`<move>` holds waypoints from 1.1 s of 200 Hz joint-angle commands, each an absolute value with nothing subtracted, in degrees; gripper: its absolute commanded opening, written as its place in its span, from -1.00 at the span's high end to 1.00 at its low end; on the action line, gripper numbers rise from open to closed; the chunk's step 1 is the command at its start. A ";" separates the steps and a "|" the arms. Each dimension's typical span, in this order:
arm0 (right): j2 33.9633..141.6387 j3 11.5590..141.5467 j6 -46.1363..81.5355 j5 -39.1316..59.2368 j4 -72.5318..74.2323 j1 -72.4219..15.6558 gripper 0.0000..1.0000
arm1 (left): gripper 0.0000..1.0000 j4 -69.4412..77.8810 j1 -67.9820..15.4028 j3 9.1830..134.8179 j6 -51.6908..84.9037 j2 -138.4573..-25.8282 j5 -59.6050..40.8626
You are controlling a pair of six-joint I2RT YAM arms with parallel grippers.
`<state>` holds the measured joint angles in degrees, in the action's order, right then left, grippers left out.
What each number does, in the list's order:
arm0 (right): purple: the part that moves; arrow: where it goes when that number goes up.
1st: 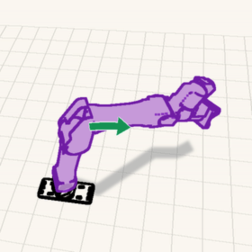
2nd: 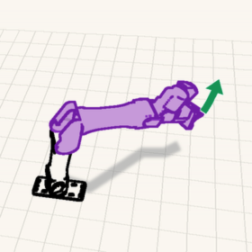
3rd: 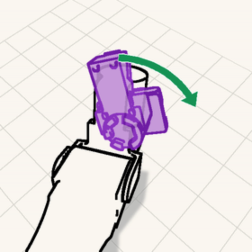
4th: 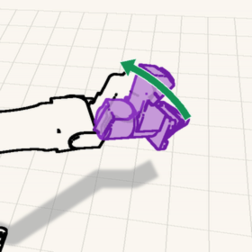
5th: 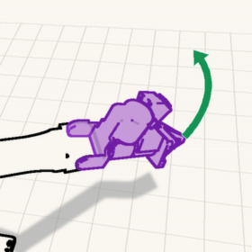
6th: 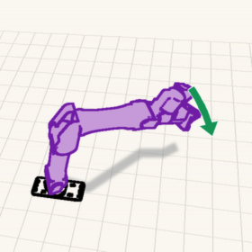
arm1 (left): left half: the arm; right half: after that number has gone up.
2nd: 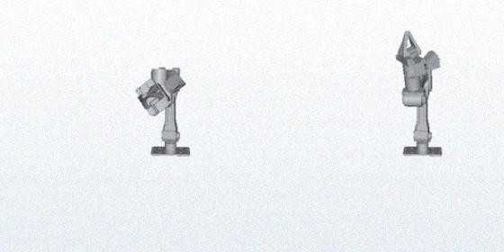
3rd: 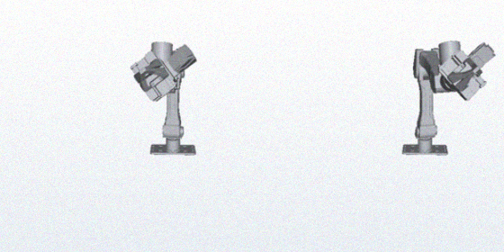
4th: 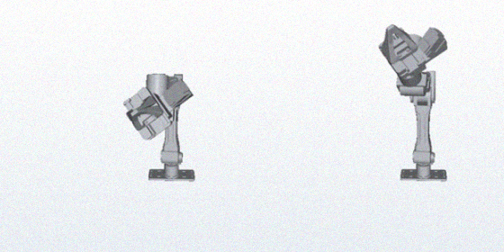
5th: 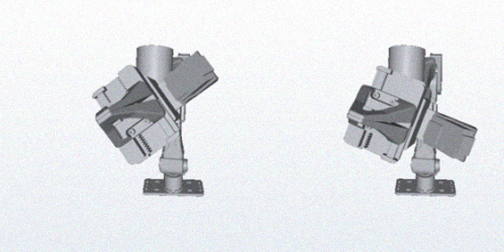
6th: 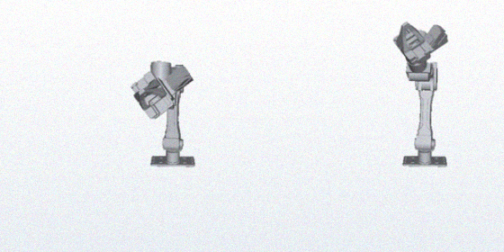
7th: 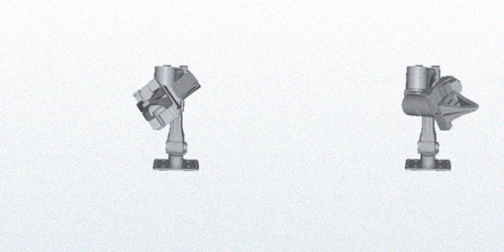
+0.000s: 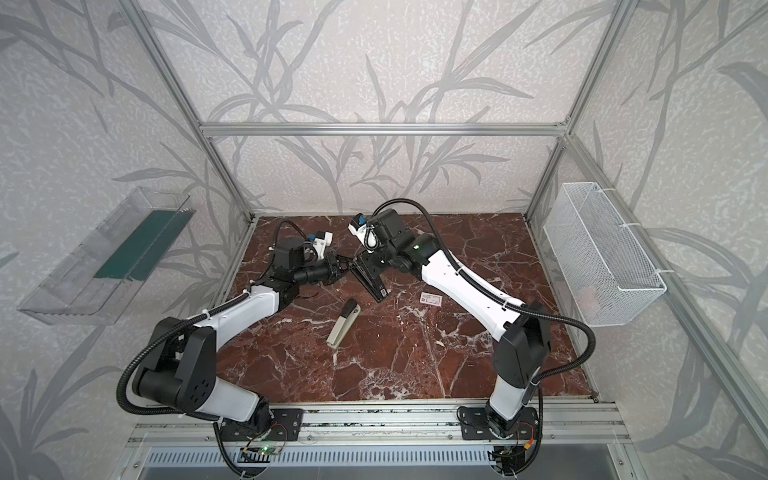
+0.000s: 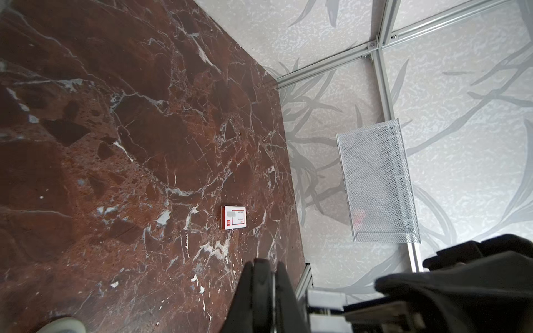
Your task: Load the staples into the stapler
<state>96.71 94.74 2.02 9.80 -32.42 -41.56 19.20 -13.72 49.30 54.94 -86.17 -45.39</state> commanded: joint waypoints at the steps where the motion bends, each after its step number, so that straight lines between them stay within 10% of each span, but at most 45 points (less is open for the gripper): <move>1: 87.45 90.64 4.74 12.31 -25.28 -38.81 1.00 | 1.00 26.80 -9.32 46.93 62.48 -87.27 -42.59; 220: 49.58 37.59 13.62 19.08 2.29 -28.54 0.69 | 1.00 63.11 -1.53 45.70 89.59 -94.41 -42.21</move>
